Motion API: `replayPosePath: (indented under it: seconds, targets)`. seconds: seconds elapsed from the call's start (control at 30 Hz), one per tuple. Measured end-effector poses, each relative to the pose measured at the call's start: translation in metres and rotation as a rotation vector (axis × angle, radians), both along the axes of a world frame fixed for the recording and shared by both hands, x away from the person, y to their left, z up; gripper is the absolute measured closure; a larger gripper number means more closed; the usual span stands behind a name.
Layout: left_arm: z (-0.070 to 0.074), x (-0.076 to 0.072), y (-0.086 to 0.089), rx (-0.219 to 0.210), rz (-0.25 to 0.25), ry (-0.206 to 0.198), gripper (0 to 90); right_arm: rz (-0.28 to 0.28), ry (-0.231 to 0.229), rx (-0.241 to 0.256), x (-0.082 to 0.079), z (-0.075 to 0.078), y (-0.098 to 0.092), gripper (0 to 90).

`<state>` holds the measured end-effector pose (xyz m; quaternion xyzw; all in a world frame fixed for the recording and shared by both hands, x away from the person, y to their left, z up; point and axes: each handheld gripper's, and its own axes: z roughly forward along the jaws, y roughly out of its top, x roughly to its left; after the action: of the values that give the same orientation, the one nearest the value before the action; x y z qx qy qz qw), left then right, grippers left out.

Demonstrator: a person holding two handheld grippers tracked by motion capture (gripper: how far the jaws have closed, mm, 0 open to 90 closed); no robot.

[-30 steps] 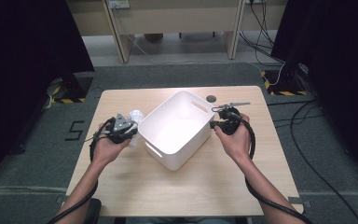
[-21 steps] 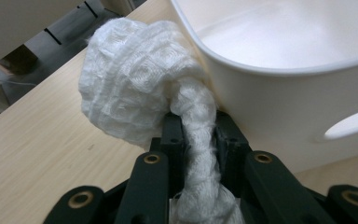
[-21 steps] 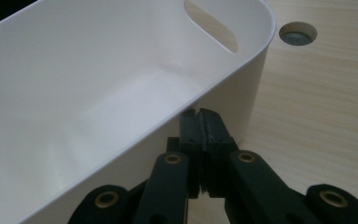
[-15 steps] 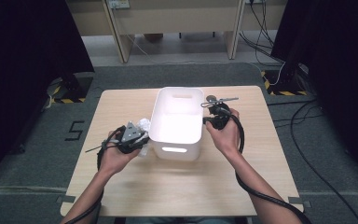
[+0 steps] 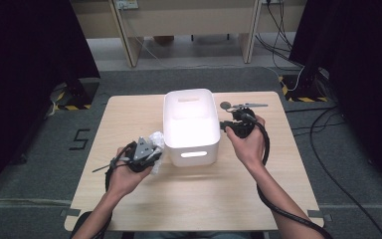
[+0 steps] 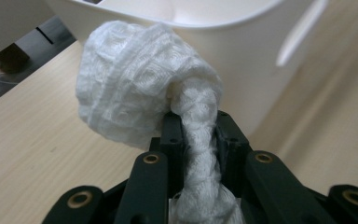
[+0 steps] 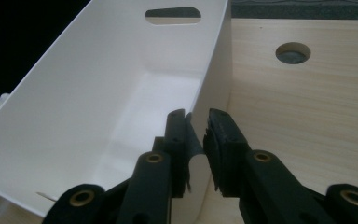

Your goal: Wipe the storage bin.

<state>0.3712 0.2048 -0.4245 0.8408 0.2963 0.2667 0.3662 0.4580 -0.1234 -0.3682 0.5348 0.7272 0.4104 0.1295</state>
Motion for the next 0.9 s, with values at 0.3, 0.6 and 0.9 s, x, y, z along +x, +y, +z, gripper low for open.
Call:
replayPosePath:
  seconds: [0.3, 0.6, 0.9]
  targets:
    - [0.003, -0.027, -0.021, -0.007, -0.083, -0.051, 76.3, 0.032, 0.042, -0.027, -0.007, -0.013, 0.013, 75.3]
    - [-0.003, -0.007, -0.029, 0.048, -0.089, -0.049, 76.5, 0.025, 0.036, -0.037, -0.008, -0.016, 0.017, 75.5]
    - [-0.004, -0.003, -0.030, 0.045, -0.085, -0.037, 76.5, 0.032, 0.025, -0.052, -0.007, -0.015, 0.018, 75.4]
